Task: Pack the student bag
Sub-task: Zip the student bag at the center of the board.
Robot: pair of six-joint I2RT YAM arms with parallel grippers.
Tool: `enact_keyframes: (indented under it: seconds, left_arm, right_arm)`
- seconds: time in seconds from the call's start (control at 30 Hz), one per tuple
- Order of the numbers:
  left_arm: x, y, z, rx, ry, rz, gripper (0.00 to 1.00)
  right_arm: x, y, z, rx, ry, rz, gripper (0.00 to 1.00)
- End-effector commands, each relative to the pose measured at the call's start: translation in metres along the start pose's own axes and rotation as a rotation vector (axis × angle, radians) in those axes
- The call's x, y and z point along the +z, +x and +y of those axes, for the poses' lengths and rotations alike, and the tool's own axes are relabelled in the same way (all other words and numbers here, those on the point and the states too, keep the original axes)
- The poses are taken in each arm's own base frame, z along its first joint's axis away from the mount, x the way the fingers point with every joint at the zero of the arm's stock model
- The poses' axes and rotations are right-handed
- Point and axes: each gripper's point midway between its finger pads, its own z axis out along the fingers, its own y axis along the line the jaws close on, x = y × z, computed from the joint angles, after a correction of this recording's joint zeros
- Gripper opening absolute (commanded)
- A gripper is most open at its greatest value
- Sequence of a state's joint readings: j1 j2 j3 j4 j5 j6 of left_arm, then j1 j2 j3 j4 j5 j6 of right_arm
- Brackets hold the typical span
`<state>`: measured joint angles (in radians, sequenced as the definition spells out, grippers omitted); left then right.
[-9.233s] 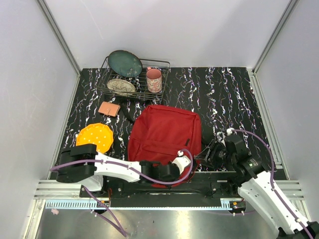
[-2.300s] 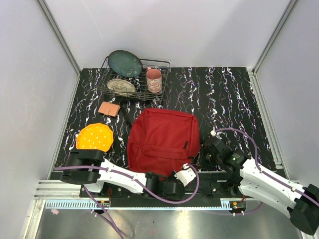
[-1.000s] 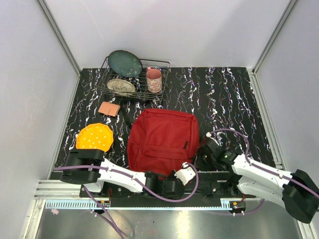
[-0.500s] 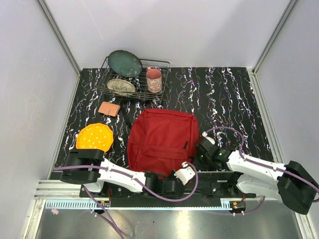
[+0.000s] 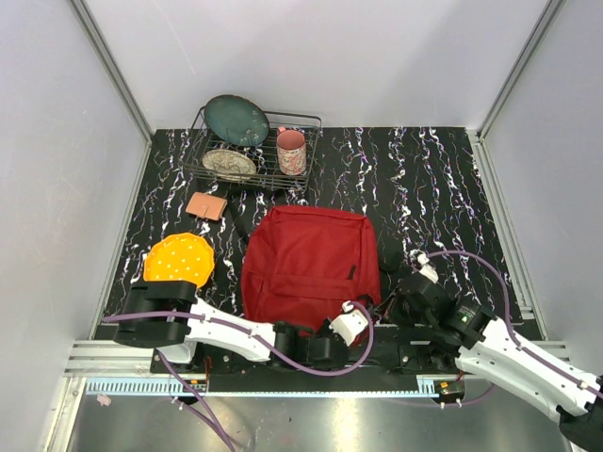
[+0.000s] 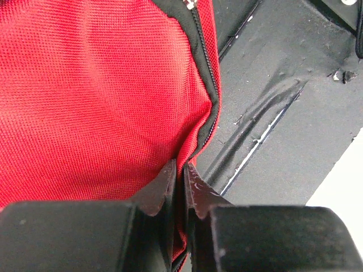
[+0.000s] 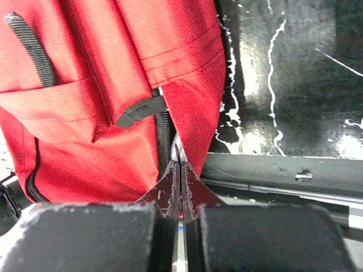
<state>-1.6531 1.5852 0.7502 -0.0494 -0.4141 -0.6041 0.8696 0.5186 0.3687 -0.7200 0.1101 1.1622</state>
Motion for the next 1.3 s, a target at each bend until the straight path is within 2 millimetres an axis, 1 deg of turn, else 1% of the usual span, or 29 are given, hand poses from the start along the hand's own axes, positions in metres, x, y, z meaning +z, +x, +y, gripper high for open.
enact_keyframes:
  seconds: [0.0,0.17,0.27,0.3,0.37,0.4,0.43,0.5,0.53,0.6,0.77,0.93,1.0,1.07,1.17,1.2,1.27]
  left_arm:
    - [-0.004,0.013,0.002,-0.007,0.013,0.047,0.00]
    - [-0.009,0.012,0.002,-0.015,0.026,0.036,0.00]
    - [-0.013,0.006,-0.001,-0.013,0.059,0.010,0.00]
    - [-0.016,0.000,-0.005,-0.021,0.080,-0.011,0.00]
    - [-0.019,0.003,-0.006,-0.012,0.103,-0.009,0.00]
    - [-0.021,0.000,-0.007,-0.019,0.114,-0.020,0.00]
    - [-0.022,0.006,-0.005,-0.013,0.120,-0.007,0.00]
    - [-0.027,0.006,-0.006,-0.015,0.129,-0.012,0.00]
    - [-0.027,0.009,-0.004,-0.022,0.131,-0.014,0.00]
    - [-0.029,0.006,-0.006,-0.035,0.145,-0.031,0.00]
    - [-0.030,0.007,-0.008,-0.030,0.153,-0.032,0.00]
    - [-0.031,0.006,-0.011,-0.032,0.166,-0.040,0.00]
    - [-0.030,0.008,-0.009,-0.031,0.162,-0.036,0.00]
    - [-0.031,0.011,-0.009,-0.039,0.160,-0.027,0.00]
    - [-0.031,0.014,-0.006,-0.057,0.152,-0.026,0.00]
    - [-0.032,0.014,-0.005,-0.061,0.150,-0.029,0.00]
    - [-0.032,0.015,-0.005,-0.061,0.148,-0.029,0.00]
  right_arm:
    - [-0.003,-0.025,-0.013,0.094,0.033,-0.157,0.00]
    - [-0.007,-0.040,-0.010,0.132,0.019,-0.233,0.00]
    - [-0.008,-0.050,-0.011,0.145,0.040,-0.286,0.00]
    - [-0.009,-0.056,-0.013,0.152,0.052,-0.320,0.00]
    - [-0.009,-0.063,-0.014,0.171,0.065,-0.357,0.00]
    - [-0.010,-0.069,-0.016,0.178,0.075,-0.393,0.00]
    - [-0.010,-0.072,-0.016,0.188,0.077,-0.409,0.00]
    - [-0.013,-0.079,-0.016,0.191,0.087,-0.443,0.00]
    - [-0.013,-0.081,-0.015,0.193,0.087,-0.451,0.00]
    - [-0.014,-0.085,-0.014,0.189,0.099,-0.466,0.00]
    - [-0.011,-0.090,-0.010,0.154,0.125,-0.480,0.00]
    - [-0.013,-0.103,-0.010,0.110,0.173,-0.516,0.00]
    - [-0.010,-0.106,-0.012,0.115,0.177,-0.513,0.00]
    - [-0.008,-0.110,-0.009,0.118,0.158,-0.517,0.00]
    - [-0.008,-0.122,-0.012,0.124,0.166,-0.525,0.00]
    - [-0.010,-0.131,-0.014,0.148,0.172,-0.541,0.00]
    - [-0.010,-0.138,-0.015,0.123,0.185,-0.543,0.00]
